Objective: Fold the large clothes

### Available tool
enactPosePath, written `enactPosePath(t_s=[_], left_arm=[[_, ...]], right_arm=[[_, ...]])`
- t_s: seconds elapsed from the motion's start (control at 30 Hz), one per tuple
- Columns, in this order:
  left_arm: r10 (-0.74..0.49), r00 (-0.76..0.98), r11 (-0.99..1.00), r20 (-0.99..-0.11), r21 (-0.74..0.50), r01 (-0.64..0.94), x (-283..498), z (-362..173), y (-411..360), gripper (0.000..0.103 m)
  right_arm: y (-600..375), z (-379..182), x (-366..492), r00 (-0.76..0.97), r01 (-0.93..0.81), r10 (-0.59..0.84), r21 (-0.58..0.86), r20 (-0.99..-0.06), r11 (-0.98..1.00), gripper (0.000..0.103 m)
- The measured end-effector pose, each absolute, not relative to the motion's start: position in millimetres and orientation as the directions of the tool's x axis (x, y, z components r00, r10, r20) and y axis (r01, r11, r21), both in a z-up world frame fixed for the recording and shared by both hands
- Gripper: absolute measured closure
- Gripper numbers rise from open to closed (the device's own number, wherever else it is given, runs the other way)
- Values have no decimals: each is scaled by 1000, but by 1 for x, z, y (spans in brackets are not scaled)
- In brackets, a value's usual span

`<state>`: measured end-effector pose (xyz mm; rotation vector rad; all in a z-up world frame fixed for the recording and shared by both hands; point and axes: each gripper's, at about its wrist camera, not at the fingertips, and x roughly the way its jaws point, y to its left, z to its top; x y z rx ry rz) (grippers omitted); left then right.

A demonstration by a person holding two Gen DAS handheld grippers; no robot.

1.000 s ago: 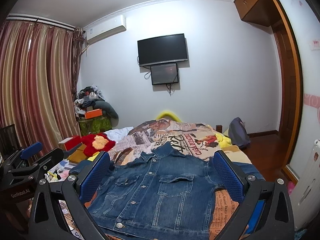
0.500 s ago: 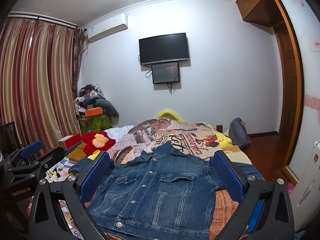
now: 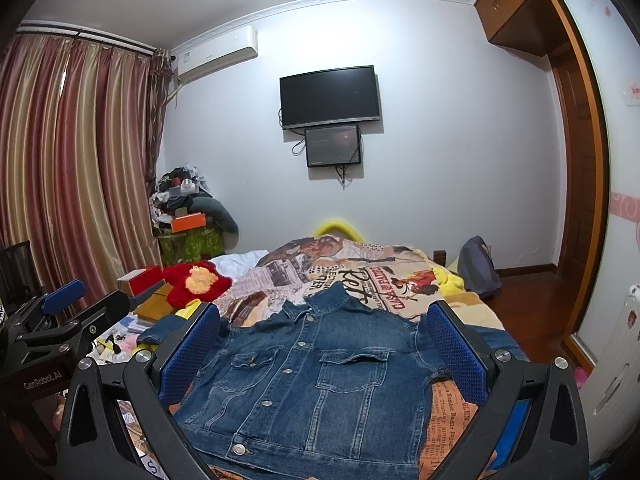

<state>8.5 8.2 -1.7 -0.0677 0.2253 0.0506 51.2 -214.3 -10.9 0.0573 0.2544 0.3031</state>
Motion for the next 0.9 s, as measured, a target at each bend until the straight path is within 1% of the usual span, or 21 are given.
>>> enactPosePath(t_s=[0.57,0.9], left_arm=[[48,973,996,-225,-60,-63,9,-5,11,0],[70,966,993,-248,-72,-90,33,-12,22,0]], right_arm=[[-213,-13,53,923,-281,297,97,-246,955,0],[-209,-15,69,917,-277,293,95,-270,956,0]])
